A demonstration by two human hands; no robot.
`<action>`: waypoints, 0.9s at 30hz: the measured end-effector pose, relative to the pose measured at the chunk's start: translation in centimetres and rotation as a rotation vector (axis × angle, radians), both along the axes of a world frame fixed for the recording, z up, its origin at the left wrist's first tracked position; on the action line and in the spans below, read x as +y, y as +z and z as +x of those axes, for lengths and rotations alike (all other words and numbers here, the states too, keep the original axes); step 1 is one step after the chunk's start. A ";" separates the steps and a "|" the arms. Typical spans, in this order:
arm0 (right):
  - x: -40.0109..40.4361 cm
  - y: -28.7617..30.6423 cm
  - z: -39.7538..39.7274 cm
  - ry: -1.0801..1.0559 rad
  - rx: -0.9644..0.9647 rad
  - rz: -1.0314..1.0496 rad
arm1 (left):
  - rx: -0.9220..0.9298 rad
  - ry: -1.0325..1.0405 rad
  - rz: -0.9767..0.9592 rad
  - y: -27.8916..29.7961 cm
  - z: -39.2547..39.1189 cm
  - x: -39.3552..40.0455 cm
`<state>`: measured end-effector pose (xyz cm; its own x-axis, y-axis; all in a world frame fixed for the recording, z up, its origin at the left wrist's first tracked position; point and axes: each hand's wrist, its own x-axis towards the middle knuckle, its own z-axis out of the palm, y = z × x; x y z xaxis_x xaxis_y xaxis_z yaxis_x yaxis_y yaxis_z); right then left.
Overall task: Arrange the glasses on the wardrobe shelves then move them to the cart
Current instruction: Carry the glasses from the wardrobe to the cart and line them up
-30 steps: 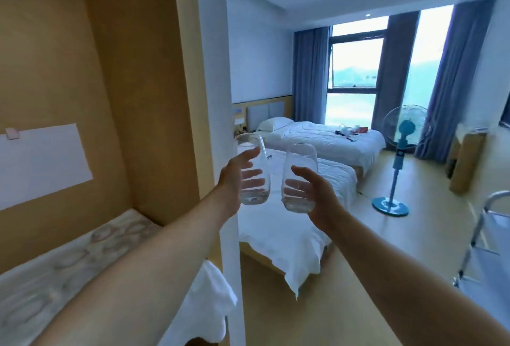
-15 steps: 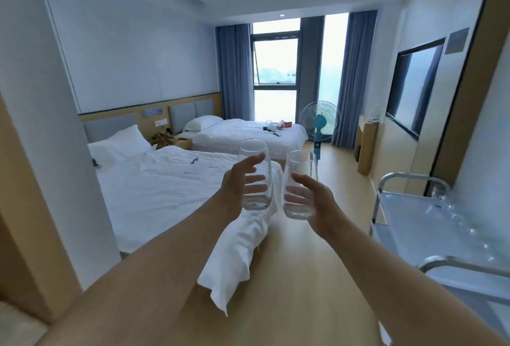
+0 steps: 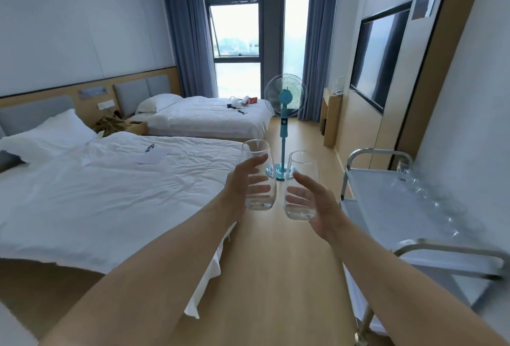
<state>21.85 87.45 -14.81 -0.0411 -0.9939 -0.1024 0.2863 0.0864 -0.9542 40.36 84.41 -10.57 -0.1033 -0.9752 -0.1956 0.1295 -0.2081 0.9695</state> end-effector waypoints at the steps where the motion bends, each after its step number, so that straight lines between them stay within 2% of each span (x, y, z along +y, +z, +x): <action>1: -1.0 -0.1 -0.1 -0.018 -0.001 0.008 | -0.007 -0.007 0.001 -0.3 -0.2 -1.4; 14: -18.3 0.8 -1.0 -0.240 0.016 0.000 | 0.060 -0.204 0.067 -0.9 -1.0 -22.3; 27: -30.4 -2.1 -3.2 -0.345 -0.031 0.076 | 0.043 -0.302 0.100 -3.6 -3.8 -36.0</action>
<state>18.65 57.02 -16.95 -0.3692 -0.9115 -0.1814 0.3393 0.0495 -0.9394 36.52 48.40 -14.18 -0.3957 -0.8753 -0.2782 0.0876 -0.3375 0.9372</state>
